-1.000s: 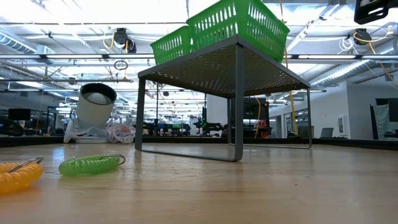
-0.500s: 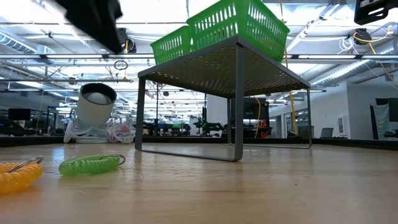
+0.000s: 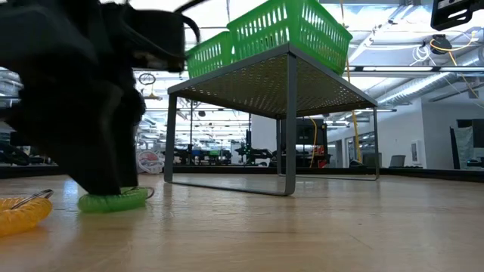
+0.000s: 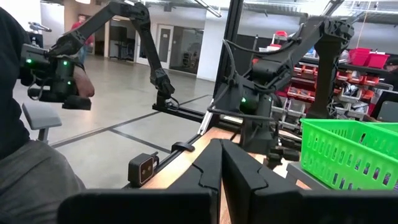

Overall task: Pick & Place Office Desk Supplies
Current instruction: Put the green spring keychain into the bottom green bin on the shelf

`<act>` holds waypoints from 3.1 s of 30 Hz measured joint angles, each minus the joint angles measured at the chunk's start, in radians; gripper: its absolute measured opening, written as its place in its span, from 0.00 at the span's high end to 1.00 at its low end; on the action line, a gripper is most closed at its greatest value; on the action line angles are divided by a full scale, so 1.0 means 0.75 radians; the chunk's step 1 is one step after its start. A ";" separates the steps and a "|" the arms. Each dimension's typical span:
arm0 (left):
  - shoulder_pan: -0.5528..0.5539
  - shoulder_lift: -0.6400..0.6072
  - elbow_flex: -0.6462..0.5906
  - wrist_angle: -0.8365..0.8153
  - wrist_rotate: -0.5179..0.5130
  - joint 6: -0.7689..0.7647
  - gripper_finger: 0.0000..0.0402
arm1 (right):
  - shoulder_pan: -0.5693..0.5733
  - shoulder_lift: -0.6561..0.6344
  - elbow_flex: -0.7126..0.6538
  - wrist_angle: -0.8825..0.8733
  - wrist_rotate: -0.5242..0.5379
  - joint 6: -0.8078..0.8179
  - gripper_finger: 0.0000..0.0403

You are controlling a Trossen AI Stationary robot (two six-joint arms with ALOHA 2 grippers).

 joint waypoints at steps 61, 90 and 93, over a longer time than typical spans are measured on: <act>-0.001 -0.377 -0.002 0.541 -0.258 0.412 0.98 | 0.000 0.000 0.000 -0.005 0.002 0.000 1.00; 0.279 -0.436 0.001 0.980 -0.281 0.831 0.94 | 0.000 0.001 0.000 -0.004 0.002 0.000 1.00; 0.330 -0.437 0.001 0.974 -0.282 0.811 0.95 | 0.000 0.001 0.000 -0.004 0.001 0.001 1.00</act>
